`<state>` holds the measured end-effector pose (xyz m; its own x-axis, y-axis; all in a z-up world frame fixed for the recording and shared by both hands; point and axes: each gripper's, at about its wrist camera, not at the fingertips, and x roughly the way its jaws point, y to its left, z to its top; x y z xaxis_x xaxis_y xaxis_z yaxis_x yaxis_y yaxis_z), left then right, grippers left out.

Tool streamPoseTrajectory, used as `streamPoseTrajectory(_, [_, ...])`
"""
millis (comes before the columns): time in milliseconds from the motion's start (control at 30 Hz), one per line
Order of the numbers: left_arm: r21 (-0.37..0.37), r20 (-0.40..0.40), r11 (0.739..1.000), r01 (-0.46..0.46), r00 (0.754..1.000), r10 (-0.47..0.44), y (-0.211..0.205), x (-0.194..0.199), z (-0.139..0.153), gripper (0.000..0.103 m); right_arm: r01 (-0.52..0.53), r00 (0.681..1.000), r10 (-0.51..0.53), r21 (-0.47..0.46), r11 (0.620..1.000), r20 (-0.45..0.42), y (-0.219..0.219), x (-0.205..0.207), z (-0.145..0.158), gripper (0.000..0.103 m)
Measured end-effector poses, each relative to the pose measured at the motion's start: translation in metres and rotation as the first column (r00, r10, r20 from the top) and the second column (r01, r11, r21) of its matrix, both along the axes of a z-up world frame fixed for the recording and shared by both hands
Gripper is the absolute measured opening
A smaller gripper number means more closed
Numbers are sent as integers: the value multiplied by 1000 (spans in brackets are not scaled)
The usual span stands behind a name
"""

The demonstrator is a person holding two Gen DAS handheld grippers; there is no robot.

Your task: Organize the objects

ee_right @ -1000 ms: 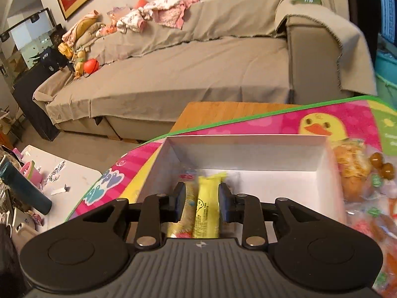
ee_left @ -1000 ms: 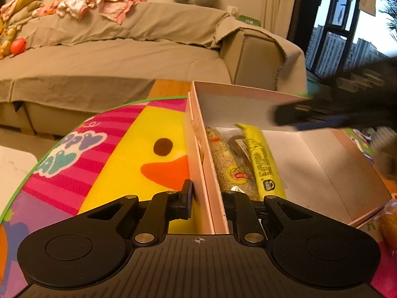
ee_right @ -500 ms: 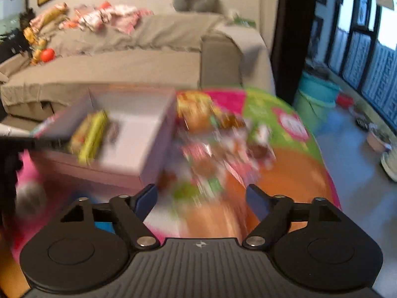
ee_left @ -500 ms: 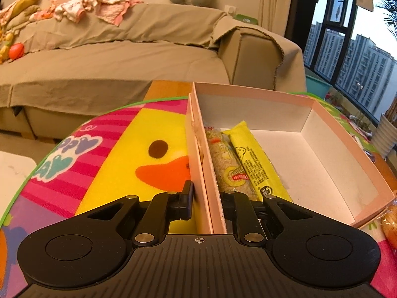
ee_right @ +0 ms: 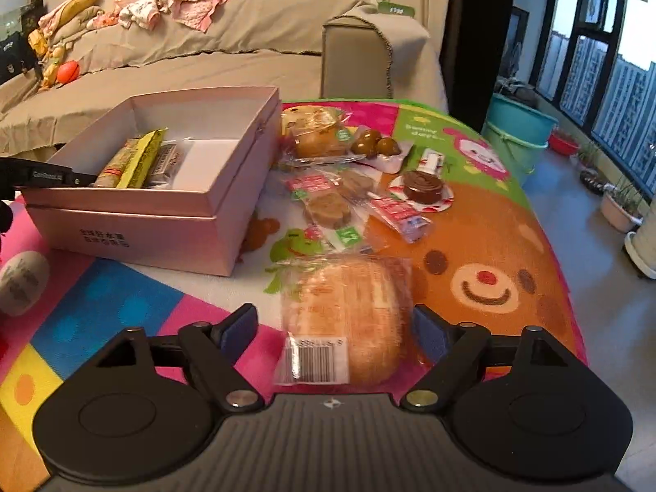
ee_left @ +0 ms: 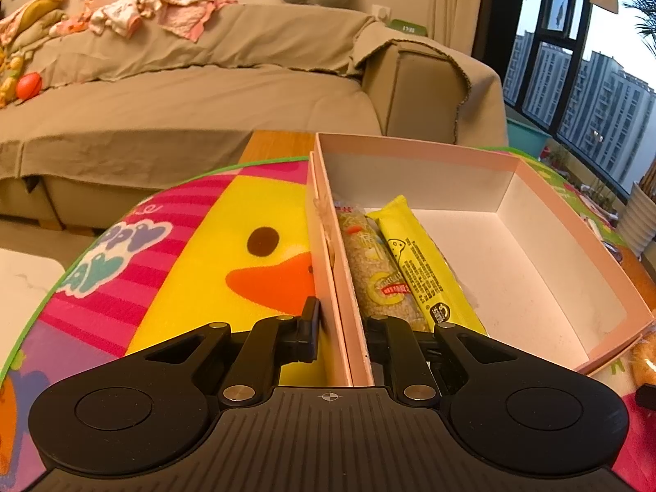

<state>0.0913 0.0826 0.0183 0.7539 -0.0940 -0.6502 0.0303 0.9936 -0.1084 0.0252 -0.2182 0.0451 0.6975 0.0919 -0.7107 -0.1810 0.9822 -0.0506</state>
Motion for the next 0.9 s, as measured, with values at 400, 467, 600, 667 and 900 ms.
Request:
streamPoseTrajectory(400, [-11, 2, 1000, -4, 1000, 4, 1, -2, 1, 15, -134, 990, 139, 109, 985, -37, 19, -33, 38, 55])
streamPoseTrajectory(467, [-14, 4, 1000, -5, 1000, 5, 1, -3, 1, 15, -185, 982, 188, 116, 976, -13, 29, -39, 50, 55])
streamPoseTrajectory(600, [-17, 5, 1000, -7, 1000, 7, 2, -3, 1, 15, -259, 966, 253, 144, 955, 58, 47, -41, 74, 55])
streamPoseTrajectory(667, [-18, 5, 1000, -8, 1000, 8, 2, -3, 1, 15, -277, 959, 263, 160, 947, 106, 54, -35, 87, 55])
streamPoseTrajectory(900, [-22, 5, 1000, -4, 1000, 4, 3, -4, 1, 15, -279, 945, 235, 185, 942, 227, 83, 12, 119, 55])
